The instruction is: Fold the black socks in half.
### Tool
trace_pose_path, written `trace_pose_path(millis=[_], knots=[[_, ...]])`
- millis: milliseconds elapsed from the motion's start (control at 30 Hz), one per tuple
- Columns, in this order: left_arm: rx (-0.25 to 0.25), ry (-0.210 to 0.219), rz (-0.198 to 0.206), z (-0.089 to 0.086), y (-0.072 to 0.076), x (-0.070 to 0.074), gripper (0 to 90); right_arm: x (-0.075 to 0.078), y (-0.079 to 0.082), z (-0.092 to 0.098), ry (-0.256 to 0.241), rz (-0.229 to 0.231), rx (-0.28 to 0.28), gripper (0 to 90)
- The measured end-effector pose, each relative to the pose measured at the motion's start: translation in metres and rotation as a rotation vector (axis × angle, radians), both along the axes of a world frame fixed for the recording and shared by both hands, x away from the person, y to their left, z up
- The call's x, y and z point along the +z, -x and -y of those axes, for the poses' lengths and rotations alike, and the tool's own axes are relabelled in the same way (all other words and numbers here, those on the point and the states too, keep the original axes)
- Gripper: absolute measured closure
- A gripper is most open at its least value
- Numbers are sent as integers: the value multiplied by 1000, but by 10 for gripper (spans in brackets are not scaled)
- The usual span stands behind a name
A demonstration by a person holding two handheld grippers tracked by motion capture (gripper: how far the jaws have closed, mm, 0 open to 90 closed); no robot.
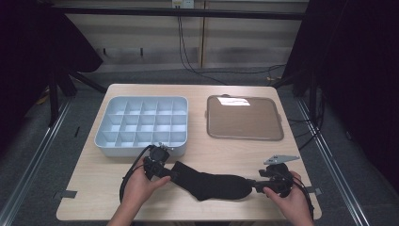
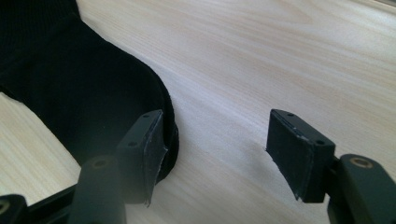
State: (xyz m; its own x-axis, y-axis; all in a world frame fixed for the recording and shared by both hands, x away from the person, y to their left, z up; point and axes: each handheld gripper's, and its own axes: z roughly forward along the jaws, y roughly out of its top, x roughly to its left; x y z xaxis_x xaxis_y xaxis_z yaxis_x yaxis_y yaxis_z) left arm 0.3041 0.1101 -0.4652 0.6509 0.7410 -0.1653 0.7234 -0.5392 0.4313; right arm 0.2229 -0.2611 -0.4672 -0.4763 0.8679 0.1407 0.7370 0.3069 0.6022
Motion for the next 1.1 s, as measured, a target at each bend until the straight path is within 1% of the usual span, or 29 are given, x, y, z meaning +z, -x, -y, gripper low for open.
trace_pose_path(millis=[133, 167, 200, 233, 300, 333, 367, 433, 467, 500, 533, 567, 733, 767, 800, 833, 900, 933, 967, 1000, 1033, 1100], knots=[[-6, -5, -3, 4, -1, -1, 296, 0, 0, -1, 2, -1, 4, 377], [-15, -17, -9, 5, -1, -2, 299, 0, 0, -1, 0, 1, 15, 391], [-3, -18, -14, 6, -1, -3, 302, -1, 0, -2, 2, -2, 18, 398], [-10, -27, -21, 7, -2, -4, 310, -1, 0, -2, 3, -8, 13, 408], [-10, -31, -25, 7, -2, -5, 317, -2, 1, -3, 0, -14, 14, 415], [-10, -32, -23, 7, -2, -5, 325, -3, 1, -4, 3, -22, 30, 419], [-10, -32, -23, 7, -2, -5, 332, -3, 1, -4, 3, -22, 30, 419], [-3, -31, -20, 7, -2, -5, 364, -3, 1, -5, 6, -28, 26, 418], [-4, -35, -22, 7, -2, -6, 364, -3, 1, -5, 6, -28, 26, 418], [-2, -39, -27, 7, -3, -7, 391, -2, 1, -4, 3, -11, 35, 418], [-2, -39, -27, 7, -3, -7, 416, -2, 1, -4, 3, -11, 35, 418], [2, -38, -38, 7, -4, -8, 429, -2, 1, -4, 1, -11, 34, 417], [0, -43, -50, 7, -5, -7, 473, 0, 2, -4, -3, -13, 33, 417], [2, -47, -55, 7, -5, -6, 487, 1, 1, -3, -2, 2, 41, 417], [2, -47, -55, 7, -5, -6, 498, 1, 1, -3, -2, 2, 41, 417], [3, -43, -68, 7, -6, -6, 517, 4, 2, -2, -10, 2, 31, 418], [7, -40, -70, 7, -6, -6, 525, 5, 2, -2, -12, 8, 32, 417], [9, -38, -74, 7, -6, -5, 525, 6, 2, -2, -16, 1, 30, 417], [12, -40, -72, 6, -6, -4, 535, 8, 2, -2, -22, 9, 43, 418], [12, -40, -72, 6, -6, -4, 562, 8, 2, -2, -22, 9, 43, 418], [10, -41, -80, 6, -6, -4, 594, 9, 3, -5, -23, 5, 52, 418], [13, -39, -87, 7, -6, -5, 617, 10, 3, -6, -21, 2, 59, 419]])
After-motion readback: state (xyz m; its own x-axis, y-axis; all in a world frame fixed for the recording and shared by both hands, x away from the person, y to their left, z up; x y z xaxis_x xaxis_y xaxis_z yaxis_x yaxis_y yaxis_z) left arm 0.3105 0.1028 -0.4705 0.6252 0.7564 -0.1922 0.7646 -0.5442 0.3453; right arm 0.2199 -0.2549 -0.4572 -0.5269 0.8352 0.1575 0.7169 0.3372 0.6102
